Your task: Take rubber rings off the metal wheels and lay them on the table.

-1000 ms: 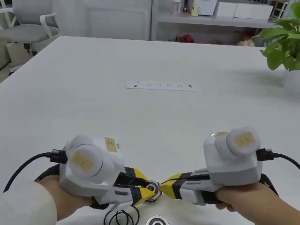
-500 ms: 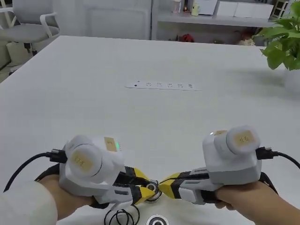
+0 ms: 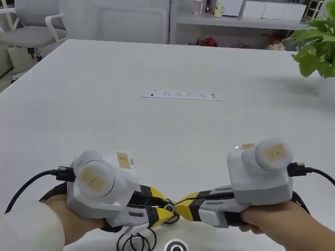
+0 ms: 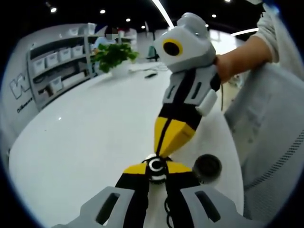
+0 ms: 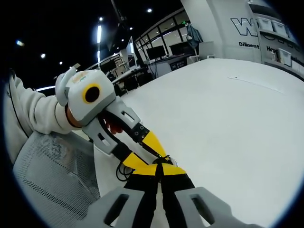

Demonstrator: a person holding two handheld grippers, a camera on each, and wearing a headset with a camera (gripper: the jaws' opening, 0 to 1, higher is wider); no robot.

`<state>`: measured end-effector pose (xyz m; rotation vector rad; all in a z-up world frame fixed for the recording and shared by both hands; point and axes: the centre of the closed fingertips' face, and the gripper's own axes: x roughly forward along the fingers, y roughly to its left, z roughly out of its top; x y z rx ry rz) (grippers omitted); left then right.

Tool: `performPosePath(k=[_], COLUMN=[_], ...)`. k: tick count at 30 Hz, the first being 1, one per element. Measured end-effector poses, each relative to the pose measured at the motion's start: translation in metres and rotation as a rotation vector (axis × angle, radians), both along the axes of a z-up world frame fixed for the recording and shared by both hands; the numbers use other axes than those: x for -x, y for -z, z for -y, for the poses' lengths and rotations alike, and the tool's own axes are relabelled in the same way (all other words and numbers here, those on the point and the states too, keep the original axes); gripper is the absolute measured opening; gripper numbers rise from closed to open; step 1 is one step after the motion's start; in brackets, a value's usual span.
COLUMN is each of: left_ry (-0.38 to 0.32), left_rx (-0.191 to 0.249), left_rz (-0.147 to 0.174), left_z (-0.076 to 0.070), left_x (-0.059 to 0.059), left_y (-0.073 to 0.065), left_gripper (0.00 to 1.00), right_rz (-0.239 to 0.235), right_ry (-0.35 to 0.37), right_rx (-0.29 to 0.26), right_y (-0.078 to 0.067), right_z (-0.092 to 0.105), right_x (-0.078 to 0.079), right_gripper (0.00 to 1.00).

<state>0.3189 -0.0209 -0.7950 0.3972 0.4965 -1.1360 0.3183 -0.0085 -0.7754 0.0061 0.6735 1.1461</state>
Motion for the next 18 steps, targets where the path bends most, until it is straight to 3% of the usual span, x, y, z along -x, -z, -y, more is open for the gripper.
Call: performPosePath(k=[1, 4, 7, 11, 14, 18], left_ry=[-0.001, -0.005, -0.015, -0.007, -0.005, -0.008], left_rx=[0.0, 0.0, -0.005, -0.004, 0.024, 0.074], left_rz=[0.0, 0.0, -0.015, -0.02, -0.037, -0.051], left_z=[0.0, 0.0, 0.001, -0.001, -0.005, -0.008], left_x=[0.0, 0.0, -0.001, 0.001, 0.003, 0.004], left_y=[0.0, 0.0, 0.0, -0.001, -0.009, -0.023], left_gripper=[0.14, 0.14, 0.14, 0.15, 0.21, 0.21], right_rz=[-0.012, 0.002, -0.02, -0.026, -0.025, -0.026], right_ry=[0.017, 0.009, 0.006, 0.026, 0.036, 0.046], right_rx=[-0.019, 0.016, 0.041, 0.044, 0.036, 0.022], right_y=[-0.004, 0.001, 0.011, 0.01, 0.008, 0.004], right_z=[-0.001, 0.002, 0.006, 0.009, 0.009, 0.01], right_x=[-0.002, -0.002, 0.0, -0.003, -0.004, -0.005], right_gripper=[0.0, 0.0, 0.0, 0.0, 0.0, 0.0])
